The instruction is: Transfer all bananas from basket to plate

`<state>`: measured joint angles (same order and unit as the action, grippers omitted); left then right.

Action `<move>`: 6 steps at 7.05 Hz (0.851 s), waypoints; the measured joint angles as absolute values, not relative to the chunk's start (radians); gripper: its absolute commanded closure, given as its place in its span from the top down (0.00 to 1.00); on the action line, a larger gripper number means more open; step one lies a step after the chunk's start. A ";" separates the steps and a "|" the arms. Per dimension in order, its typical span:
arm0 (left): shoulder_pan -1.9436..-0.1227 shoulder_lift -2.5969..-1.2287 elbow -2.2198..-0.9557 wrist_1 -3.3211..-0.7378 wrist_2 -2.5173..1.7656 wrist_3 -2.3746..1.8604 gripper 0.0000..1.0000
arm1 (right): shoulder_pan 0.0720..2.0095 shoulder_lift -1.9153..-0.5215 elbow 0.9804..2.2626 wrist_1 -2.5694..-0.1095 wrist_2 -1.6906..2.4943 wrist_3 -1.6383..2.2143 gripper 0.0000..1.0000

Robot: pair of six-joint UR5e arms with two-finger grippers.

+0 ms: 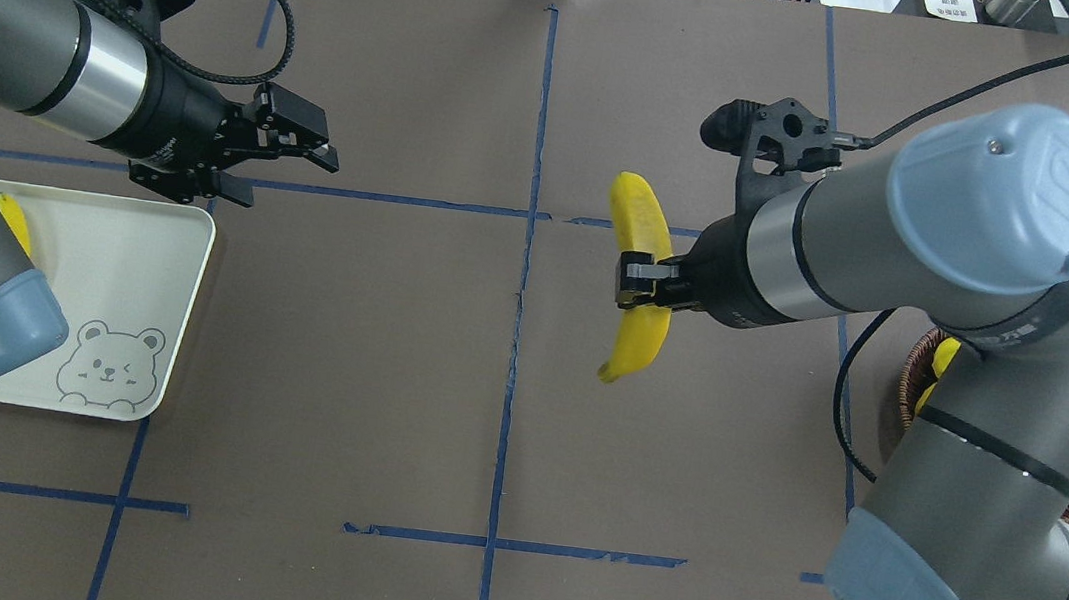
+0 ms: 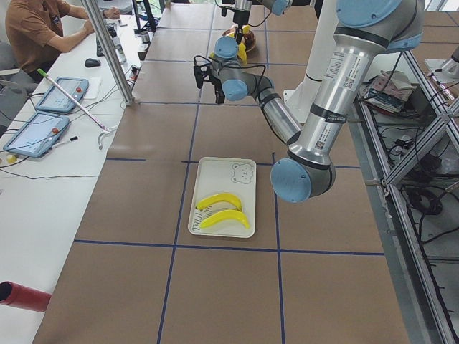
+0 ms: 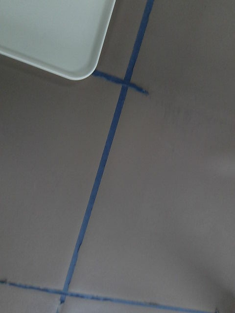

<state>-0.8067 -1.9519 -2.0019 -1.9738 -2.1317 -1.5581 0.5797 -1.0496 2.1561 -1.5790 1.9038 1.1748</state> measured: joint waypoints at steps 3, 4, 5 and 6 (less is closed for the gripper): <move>-0.775 -2.000 -1.971 -2.176 -2.132 -1.732 0.99 | 0.483 -0.949 2.133 -1.562 1.797 1.184 0.01; -0.771 -2.032 -1.941 -2.252 -2.125 -1.801 0.99 | 0.459 -0.931 2.111 -1.519 1.765 1.190 0.01; -0.764 -2.052 -1.910 -2.332 -2.112 -1.859 0.99 | 0.445 -0.925 2.085 -1.453 1.749 1.208 0.01; -0.752 -2.059 -1.891 -2.383 -2.105 -1.892 0.99 | 0.440 -0.923 2.070 -1.411 1.743 1.225 0.01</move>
<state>-0.7525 -2.0589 -1.8914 -2.3832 -2.1045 -1.8924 0.4396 -0.9228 2.0703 -1.4113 1.7427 1.2246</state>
